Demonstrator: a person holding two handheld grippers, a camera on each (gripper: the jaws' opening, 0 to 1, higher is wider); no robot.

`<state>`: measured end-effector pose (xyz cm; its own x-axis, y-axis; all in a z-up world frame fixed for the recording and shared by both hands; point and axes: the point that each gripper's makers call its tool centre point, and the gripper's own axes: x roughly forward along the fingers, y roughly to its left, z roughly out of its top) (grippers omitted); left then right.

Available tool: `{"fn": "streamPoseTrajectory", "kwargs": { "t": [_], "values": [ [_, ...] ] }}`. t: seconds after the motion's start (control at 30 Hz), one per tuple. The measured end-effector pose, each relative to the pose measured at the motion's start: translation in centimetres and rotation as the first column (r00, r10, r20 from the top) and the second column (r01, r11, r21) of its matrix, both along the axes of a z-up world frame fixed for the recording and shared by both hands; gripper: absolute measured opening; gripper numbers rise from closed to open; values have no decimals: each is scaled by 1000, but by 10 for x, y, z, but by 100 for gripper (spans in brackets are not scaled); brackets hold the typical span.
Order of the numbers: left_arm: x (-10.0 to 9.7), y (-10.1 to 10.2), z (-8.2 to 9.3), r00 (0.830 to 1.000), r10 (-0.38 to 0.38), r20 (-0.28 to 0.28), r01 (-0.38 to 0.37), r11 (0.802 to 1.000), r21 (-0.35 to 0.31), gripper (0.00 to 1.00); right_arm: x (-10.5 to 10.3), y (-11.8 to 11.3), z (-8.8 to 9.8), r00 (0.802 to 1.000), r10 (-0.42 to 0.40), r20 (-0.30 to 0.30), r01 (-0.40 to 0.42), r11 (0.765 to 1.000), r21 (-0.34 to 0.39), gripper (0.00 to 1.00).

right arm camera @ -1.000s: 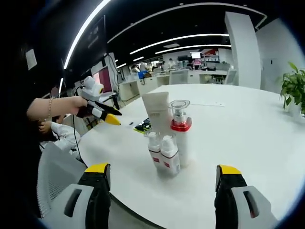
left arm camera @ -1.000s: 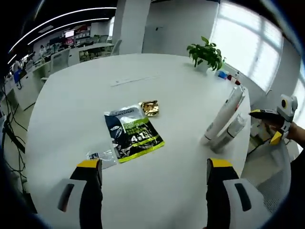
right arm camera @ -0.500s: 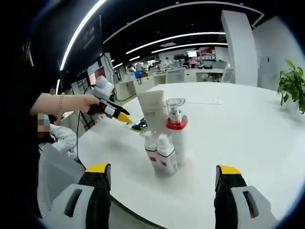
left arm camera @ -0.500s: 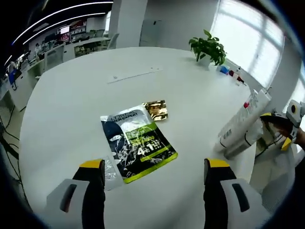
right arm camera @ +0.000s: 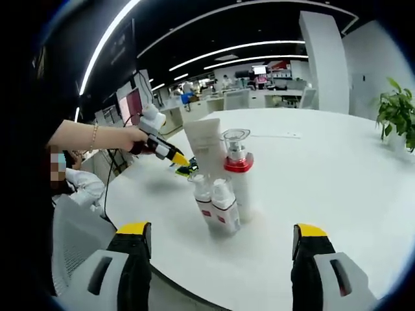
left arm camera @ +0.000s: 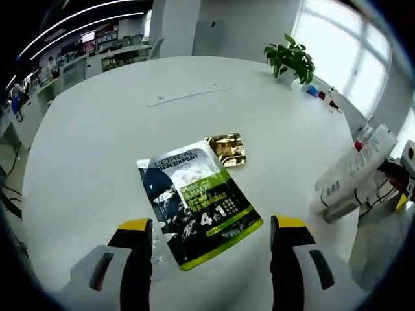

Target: Arrange the skincare products in the storage area until every visible bottle or jar stands upright without overlapping.

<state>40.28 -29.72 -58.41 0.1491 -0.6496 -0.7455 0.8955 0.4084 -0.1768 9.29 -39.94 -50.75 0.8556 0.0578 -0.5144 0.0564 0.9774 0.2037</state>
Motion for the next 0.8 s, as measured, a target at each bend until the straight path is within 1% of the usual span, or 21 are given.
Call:
{"fn": "streamPoseTrajectory", "kwargs": {
  "t": [0.13, 0.2, 0.27, 0.4, 0.5, 0.53, 0.6, 0.63, 0.67, 0.7, 0.73, 0.8],
  "values": [
    [7, 0, -2, 999, 35, 3, -35, 999, 17, 63, 0, 0, -1, 1000, -2, -5, 2, 1000, -1, 94],
    [11, -2, -7, 999, 45, 7, -45, 999, 25, 62, 0, -1, -1, 1000, -5, -7, 5, 1000, -1, 94],
    [19, -7, -11, 999, 50, 18, -50, 998, 35, 60, 0, -1, -1, 1000, -7, -8, 7, 1000, 1, 94],
    [19, -2, -14, 997, 62, 43, -65, 995, 71, 58, 0, -3, -2, 1000, -12, -12, 12, 1000, -1, 94],
    [21, 0, -21, 996, 69, 56, -74, 993, 92, 55, 0, -3, -2, 1000, -14, -14, 14, 1000, 0, 94],
    [23, 1, -23, 995, 74, 70, -81, 992, 101, 55, 0, -3, -2, 1000, -15, -16, 15, 1000, 0, 94],
    [20, -1, -20, 993, 67, 97, -78, 990, 115, 55, 0, -4, -3, 1000, -16, -17, 16, 1000, 0, 94],
    [22, -1, -23, 992, 63, 110, -76, 990, 121, 55, 0, -4, -2, 1000, -17, -17, 17, 1000, 1, 94],
    [24, 0, -24, 990, 60, 128, -77, 988, 134, 55, 0, -4, -3, 1000, -18, -18, 18, 1000, 1, 94],
    [27, -1, -26, 986, 44, 160, -67, 988, 140, 54, 0, -4, -3, 1000, -20, -20, 20, 1000, 1, 94],
    [25, -4, -26, 988, 53, 143, -71, 990, 124, 53, 0, -4, -3, 1000, -21, -20, 21, 1000, 1, 94],
    [26, -5, -24, 987, 64, 144, -82, 989, 121, 52, 0, -4, -4, 999, -23, -22, 23, 1000, 0, 94]
  ]
}}
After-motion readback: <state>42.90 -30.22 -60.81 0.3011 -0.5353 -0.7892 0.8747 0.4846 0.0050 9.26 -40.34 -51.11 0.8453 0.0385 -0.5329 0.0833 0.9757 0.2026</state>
